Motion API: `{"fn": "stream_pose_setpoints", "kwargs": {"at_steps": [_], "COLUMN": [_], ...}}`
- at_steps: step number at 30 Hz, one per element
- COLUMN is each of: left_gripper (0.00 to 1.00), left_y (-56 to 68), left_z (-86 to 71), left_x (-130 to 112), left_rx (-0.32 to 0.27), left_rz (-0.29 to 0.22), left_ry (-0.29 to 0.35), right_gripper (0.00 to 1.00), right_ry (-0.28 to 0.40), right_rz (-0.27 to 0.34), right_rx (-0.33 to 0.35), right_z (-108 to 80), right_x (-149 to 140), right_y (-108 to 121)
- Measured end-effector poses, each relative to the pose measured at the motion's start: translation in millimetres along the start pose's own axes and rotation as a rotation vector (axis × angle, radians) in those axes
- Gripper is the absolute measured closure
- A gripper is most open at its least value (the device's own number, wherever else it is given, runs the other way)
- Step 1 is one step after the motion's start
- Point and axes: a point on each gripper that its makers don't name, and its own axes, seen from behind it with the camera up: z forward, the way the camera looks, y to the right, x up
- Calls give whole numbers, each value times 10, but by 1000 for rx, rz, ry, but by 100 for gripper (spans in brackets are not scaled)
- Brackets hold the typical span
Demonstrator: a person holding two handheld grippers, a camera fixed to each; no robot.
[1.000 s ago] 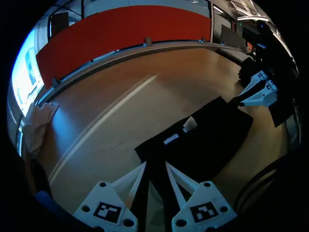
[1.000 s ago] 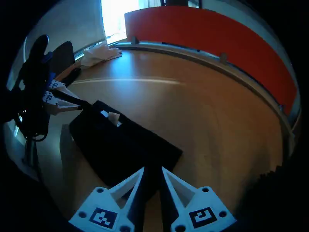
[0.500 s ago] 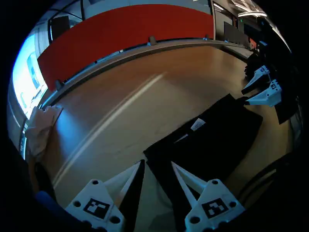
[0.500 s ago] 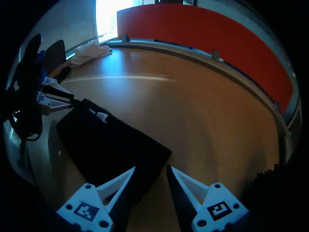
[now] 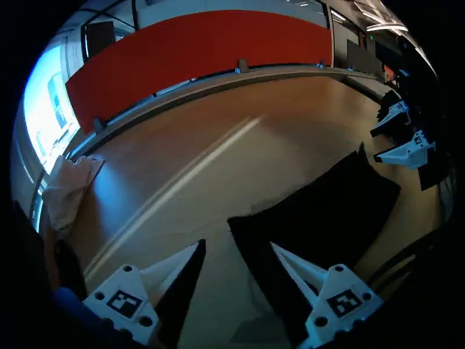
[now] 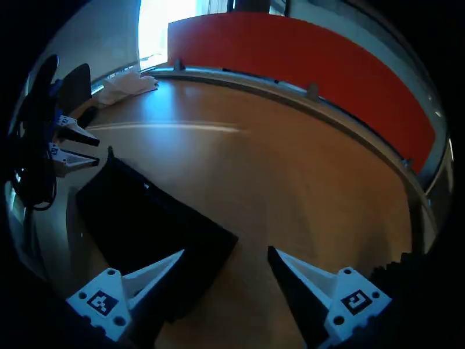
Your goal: Fold towel
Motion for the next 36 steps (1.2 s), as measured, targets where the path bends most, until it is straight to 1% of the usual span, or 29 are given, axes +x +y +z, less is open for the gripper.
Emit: {"fn": "stream_pose_setpoints", "kwargs": {"at_steps": [2, 4, 9, 12, 18, 26, 30, 36], "left_gripper": [8, 0, 0, 0, 0, 0, 0, 1], "left_y": [4, -13, -93, -106, -103, -33, -29, -59], "left_z": [-26, -56, -156, -243, -445, -693, -777, -885], "left_x": [-18, -28, -41, -57, -120, -228, -273, -311], "left_rx": [-14, -17, -2, 1, 13, 24, 37, 57], "left_rz": [-18, -35, -67, -79, -103, -140, -156, -182], "left_ry": [-3, -2, 12, 19, 32, 46, 51, 68], "right_gripper": [0, 0, 0, 0, 0, 0, 0, 0], "right_ry": [6, 11, 16, 21, 32, 48, 55, 67], "right_rz": [1, 2, 4, 3, 5, 8, 14, 19], "right_rx": [-3, -5, -7, -5, -2, -6, -9, -9], "right_z": [-31, -64, -169, -251, -429, -646, -710, -742], "right_x": [6, 3, -36, -65, -117, -169, -179, -163], "right_y": [12, 18, 6, -26, -110, -211, -234, -253]}}
